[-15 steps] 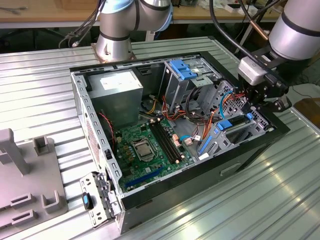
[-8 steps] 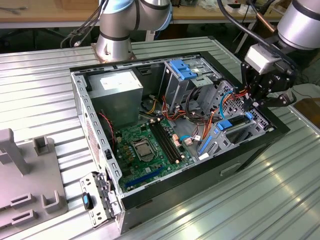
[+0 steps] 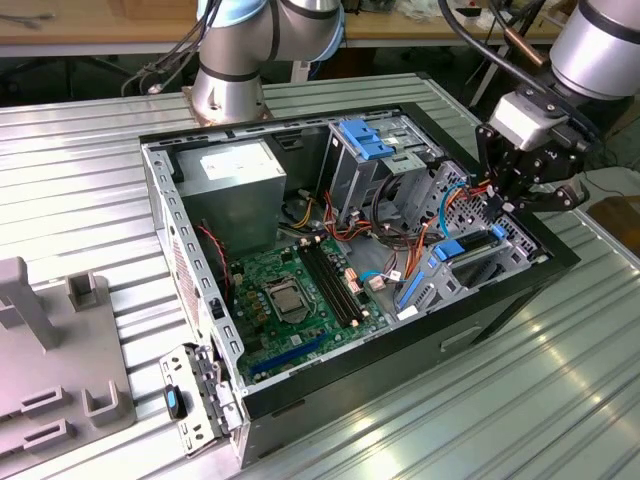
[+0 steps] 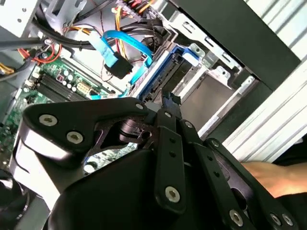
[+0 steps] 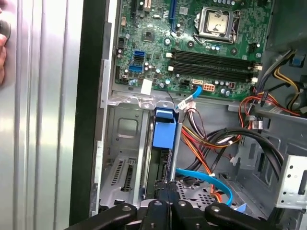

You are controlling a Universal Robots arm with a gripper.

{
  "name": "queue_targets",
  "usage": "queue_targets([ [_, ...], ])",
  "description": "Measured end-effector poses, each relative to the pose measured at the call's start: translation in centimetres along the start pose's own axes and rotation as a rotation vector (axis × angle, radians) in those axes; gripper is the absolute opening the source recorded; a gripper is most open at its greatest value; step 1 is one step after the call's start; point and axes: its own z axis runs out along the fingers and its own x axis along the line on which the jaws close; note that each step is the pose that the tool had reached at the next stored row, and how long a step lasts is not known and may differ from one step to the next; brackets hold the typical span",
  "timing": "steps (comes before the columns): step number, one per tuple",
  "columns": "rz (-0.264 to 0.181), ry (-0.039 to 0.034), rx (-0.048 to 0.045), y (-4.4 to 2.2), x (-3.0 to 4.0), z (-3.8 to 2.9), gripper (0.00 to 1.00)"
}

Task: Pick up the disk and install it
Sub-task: 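Insert the disk into the insertion slot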

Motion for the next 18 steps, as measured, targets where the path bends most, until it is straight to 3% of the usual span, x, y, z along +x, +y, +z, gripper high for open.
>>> queue_targets([
  [1,-0.021,-0.0031,-0.0004,-0.13,-0.02,0.05,0.11],
  [3,-0.021,-0.0009,-0.0008,-0.78,-0.5,0.15,0.11],
  [9,-0.022,0.0036,-0.0016,-3.04,-3.38,0.58,0.11],
  [12,-0.022,0.0047,-0.0017,-3.77,-4.25,0.71,0.11],
  [16,-0.023,0.0072,-0.0021,-5.53,-5.85,1.04,0.11],
  [18,-0.053,0.0026,-0.0026,-5.64,-5.9,1.06,0.11],
])
